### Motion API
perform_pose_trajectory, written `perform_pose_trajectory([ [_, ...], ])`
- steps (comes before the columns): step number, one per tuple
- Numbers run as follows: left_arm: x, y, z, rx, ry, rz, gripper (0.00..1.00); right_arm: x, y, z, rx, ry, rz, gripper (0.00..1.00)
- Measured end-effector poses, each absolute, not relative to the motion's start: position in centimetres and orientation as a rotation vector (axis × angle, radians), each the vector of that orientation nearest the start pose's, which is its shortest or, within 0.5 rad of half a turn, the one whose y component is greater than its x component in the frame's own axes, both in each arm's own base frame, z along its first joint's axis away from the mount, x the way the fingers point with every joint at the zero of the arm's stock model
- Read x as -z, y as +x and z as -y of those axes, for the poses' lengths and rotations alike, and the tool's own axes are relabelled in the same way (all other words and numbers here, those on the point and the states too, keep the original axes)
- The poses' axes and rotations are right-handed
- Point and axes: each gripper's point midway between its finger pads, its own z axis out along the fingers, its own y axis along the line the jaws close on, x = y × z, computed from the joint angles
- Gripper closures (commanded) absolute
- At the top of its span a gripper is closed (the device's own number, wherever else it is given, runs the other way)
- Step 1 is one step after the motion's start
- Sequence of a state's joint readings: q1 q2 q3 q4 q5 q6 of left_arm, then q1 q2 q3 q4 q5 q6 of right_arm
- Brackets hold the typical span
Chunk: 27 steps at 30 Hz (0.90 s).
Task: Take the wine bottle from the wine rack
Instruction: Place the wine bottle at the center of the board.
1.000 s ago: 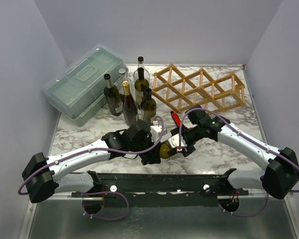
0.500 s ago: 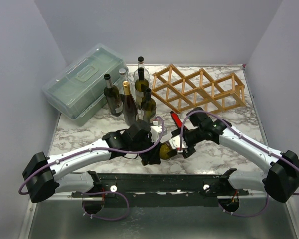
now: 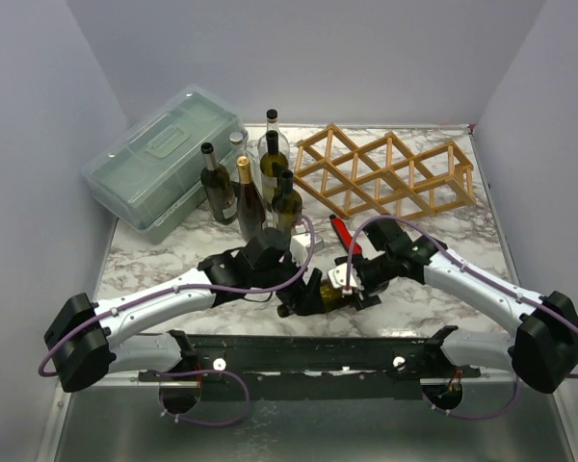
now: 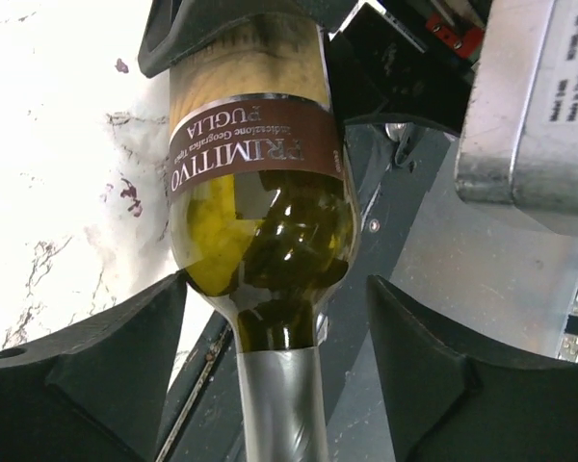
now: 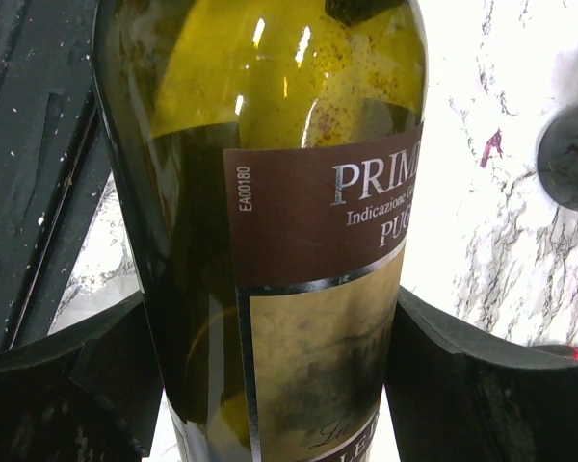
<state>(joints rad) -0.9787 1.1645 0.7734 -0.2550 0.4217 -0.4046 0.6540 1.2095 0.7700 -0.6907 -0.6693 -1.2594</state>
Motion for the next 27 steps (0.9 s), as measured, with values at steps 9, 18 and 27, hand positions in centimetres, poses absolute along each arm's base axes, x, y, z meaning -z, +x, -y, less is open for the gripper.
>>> perform_pose_trajectory([
  [9,-16.6,11.1,31.4,1.192,0.89,-2.161,0.06,-8.9,16.0,-21.9,-0.693,-2.056,-1.311,1.0],
  [18,-20.6,12.5,29.5,1.148,0.751,-1.966,0.01,-9.6,16.0,-21.7,-0.747,-1.983,-1.332,1.0],
  [27,-22.4,14.1,26.9,1.128,0.522,-1.779,0.01,-10.4,16.2,-21.5,-0.806,-1.901,-1.372,1.0],
])
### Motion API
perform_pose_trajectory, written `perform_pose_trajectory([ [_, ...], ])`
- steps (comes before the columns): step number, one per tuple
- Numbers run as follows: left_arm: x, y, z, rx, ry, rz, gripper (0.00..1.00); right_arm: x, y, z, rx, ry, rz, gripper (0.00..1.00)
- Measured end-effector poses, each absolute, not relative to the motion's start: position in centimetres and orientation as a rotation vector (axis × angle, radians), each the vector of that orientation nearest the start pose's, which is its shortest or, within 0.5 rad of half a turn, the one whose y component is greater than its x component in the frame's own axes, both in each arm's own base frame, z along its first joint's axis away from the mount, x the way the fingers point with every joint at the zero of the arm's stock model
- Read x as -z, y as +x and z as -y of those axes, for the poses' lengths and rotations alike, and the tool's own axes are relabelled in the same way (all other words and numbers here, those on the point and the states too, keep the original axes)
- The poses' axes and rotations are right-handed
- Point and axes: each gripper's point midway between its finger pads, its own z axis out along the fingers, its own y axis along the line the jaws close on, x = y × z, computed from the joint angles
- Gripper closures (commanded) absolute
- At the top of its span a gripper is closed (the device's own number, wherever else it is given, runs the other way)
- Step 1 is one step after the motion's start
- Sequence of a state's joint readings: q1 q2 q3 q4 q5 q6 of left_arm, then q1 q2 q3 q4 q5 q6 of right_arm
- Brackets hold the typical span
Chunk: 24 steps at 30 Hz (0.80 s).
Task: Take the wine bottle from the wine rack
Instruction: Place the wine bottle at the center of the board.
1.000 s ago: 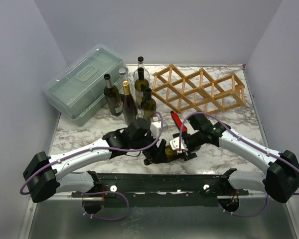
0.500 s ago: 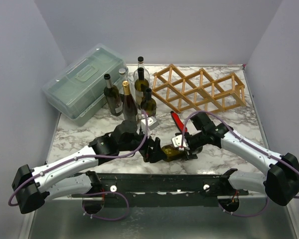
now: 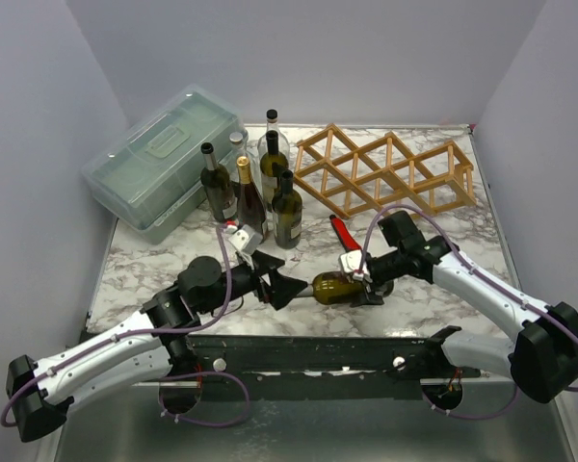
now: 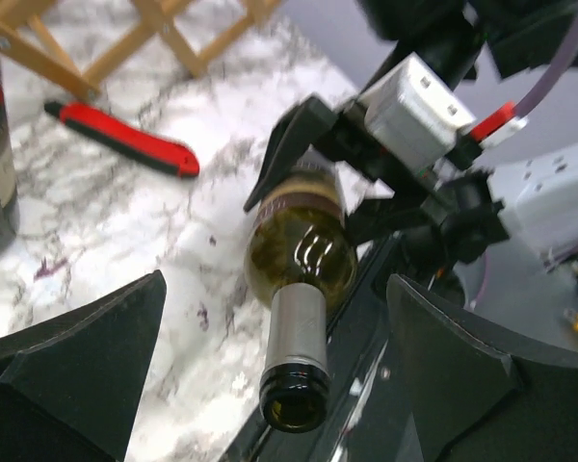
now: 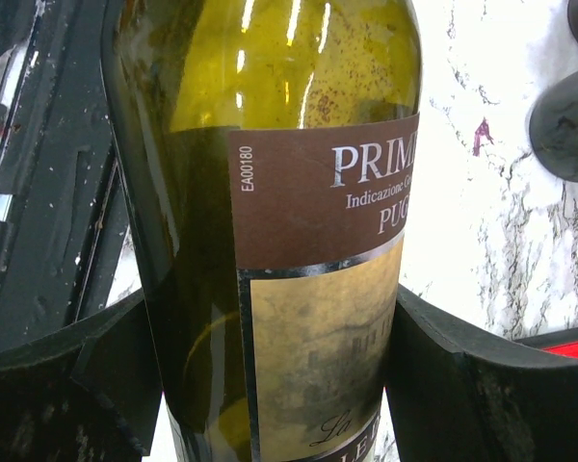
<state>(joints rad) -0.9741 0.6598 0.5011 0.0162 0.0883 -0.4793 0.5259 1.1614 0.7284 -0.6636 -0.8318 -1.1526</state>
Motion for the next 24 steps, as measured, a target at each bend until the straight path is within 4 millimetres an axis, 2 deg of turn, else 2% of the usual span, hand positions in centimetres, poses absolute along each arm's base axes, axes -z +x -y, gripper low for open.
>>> perform_pose_trajectory([
  [6,-25.8,15.3,25.1,1.148,0.349,-1.588,0.01,-10.7,16.3,-21.4,-0.843,-1.857,-1.395,1.0],
  [11,-27.7,15.6,23.3,1.183,0.227,-1.43,0.01,-11.0,15.9,-21.6,-0.896,-1.822,-1.421,1.0],
  [18,-27.3,15.8,22.2,1.22,0.134,-1.343,0.01,-12.1,15.9,-22.1,-0.987,-1.731,-1.48,1.0],
  [24,-28.4,15.6,21.6,1.255,0.092,-1.264,0.01,-13.3,16.2,-22.9,-1.074,-1.644,-1.517,1.0],
])
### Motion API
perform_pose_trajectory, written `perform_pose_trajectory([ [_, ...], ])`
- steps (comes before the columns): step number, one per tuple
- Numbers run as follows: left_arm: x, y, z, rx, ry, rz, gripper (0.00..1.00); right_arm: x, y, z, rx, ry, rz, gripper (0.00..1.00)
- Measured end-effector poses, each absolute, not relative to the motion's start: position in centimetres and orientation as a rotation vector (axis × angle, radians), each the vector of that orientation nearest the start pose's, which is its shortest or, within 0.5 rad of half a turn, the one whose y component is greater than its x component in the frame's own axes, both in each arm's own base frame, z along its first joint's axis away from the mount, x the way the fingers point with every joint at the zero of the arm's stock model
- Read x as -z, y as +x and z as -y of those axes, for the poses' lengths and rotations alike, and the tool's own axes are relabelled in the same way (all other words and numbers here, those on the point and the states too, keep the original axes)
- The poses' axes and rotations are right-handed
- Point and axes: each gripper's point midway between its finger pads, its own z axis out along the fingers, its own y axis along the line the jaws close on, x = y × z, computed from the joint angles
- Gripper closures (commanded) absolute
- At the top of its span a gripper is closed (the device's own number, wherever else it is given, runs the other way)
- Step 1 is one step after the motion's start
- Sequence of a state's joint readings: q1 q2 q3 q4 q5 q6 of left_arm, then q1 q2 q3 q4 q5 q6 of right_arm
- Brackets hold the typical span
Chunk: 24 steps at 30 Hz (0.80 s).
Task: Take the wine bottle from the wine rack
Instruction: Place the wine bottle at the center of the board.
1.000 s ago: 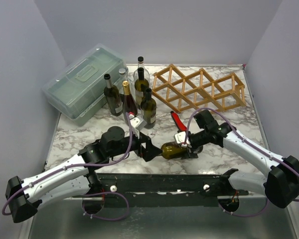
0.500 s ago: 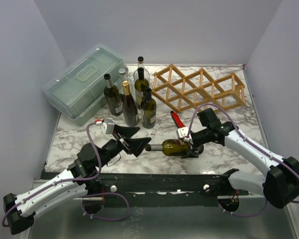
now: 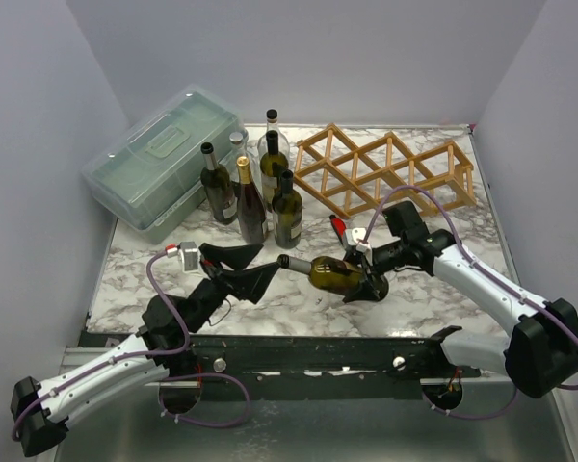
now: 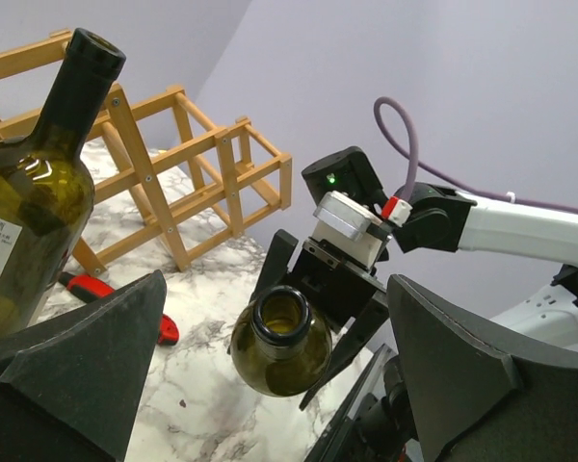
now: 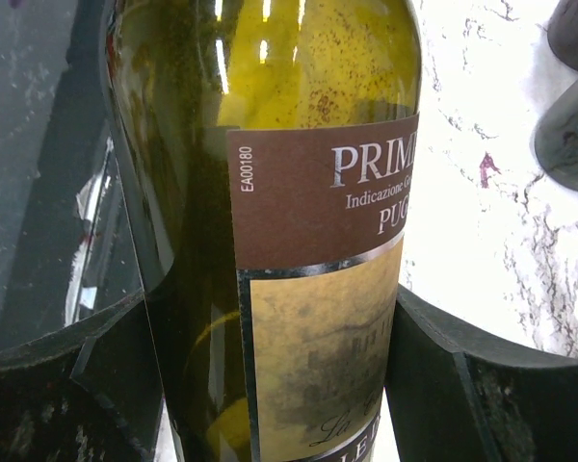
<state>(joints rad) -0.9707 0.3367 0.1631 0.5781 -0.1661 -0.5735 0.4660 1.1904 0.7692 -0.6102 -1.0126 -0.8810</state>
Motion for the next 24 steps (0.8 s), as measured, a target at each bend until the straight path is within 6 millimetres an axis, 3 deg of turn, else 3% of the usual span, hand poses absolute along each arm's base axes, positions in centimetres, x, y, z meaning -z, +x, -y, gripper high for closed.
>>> perform_pose_trajectory([
  [24,-27.2,17.1,24.3,1.288,0.071,-1.313,0.01,-14.8,15.8,-24.1,-1.257,-1.504,-1.574,1.0],
])
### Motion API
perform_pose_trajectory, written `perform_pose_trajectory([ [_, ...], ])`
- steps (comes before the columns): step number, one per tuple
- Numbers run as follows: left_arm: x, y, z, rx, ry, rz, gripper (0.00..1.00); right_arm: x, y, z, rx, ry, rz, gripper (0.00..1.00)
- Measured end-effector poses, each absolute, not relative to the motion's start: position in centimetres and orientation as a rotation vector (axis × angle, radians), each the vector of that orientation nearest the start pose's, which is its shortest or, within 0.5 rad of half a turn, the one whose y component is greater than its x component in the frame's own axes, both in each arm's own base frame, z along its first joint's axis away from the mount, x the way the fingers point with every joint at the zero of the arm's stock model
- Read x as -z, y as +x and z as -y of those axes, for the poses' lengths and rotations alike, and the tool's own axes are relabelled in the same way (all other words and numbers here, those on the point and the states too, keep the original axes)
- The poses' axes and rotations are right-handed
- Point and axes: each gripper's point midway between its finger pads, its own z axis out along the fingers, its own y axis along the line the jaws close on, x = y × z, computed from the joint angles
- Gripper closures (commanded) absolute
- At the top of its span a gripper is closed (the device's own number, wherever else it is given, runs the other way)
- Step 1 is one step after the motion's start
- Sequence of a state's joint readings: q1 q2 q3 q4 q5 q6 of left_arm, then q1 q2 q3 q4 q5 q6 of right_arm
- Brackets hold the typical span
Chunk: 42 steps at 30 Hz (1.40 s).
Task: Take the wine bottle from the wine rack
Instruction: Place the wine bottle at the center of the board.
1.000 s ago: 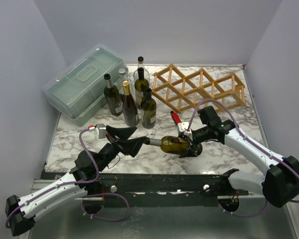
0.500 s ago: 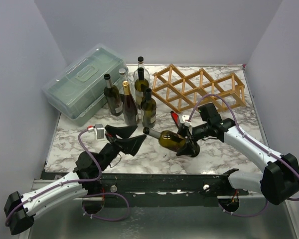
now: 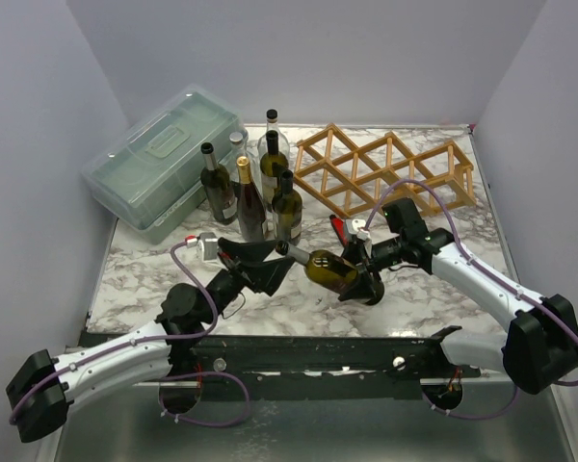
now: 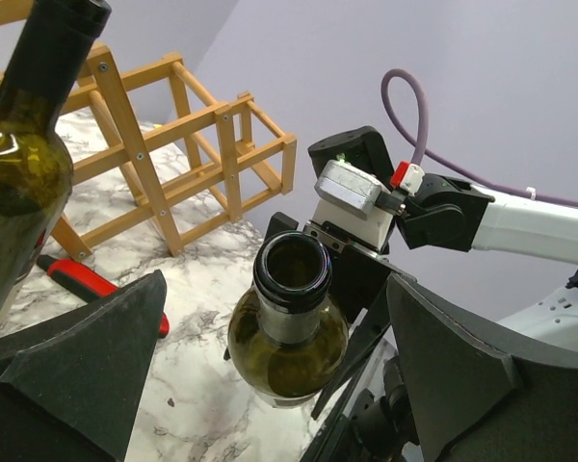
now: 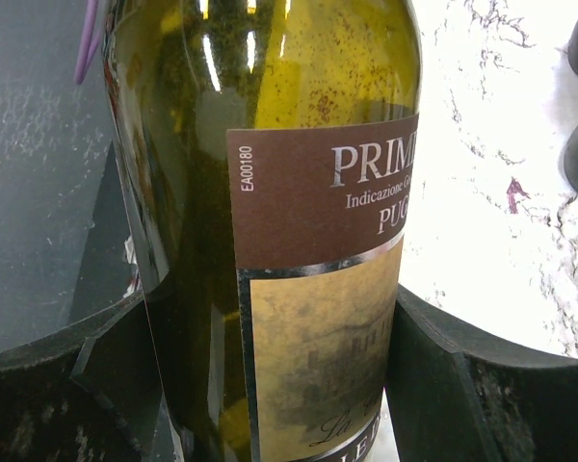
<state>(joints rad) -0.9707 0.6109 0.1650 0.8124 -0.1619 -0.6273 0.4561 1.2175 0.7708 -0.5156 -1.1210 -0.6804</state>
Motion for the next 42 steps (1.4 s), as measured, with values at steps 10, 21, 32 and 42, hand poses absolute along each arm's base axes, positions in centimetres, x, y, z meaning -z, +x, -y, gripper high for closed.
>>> perform_pose_trajectory([
  [10,-27.2,17.8,26.5,1.305,0.111,-1.347,0.05,-14.9,15.8,-24.2,-1.264,-1.498,-1.573,1.0],
  [21,-27.4,18.3,28.0,1.305,0.143,-1.358,0.2,-15.1,15.7,-24.2,-1.274,-1.497,-1.567,1.0],
  [32,-26.3,18.4,28.7,1.295,0.159,-1.395,0.36,-15.0,15.7,-24.3,-1.283,-1.496,-1.569,1.0],
  [42,-26.6,18.5,29.2,1.293,0.177,-1.387,1.0,-14.9,15.7,-24.3,-1.285,-1.496,-1.571,1.0],
])
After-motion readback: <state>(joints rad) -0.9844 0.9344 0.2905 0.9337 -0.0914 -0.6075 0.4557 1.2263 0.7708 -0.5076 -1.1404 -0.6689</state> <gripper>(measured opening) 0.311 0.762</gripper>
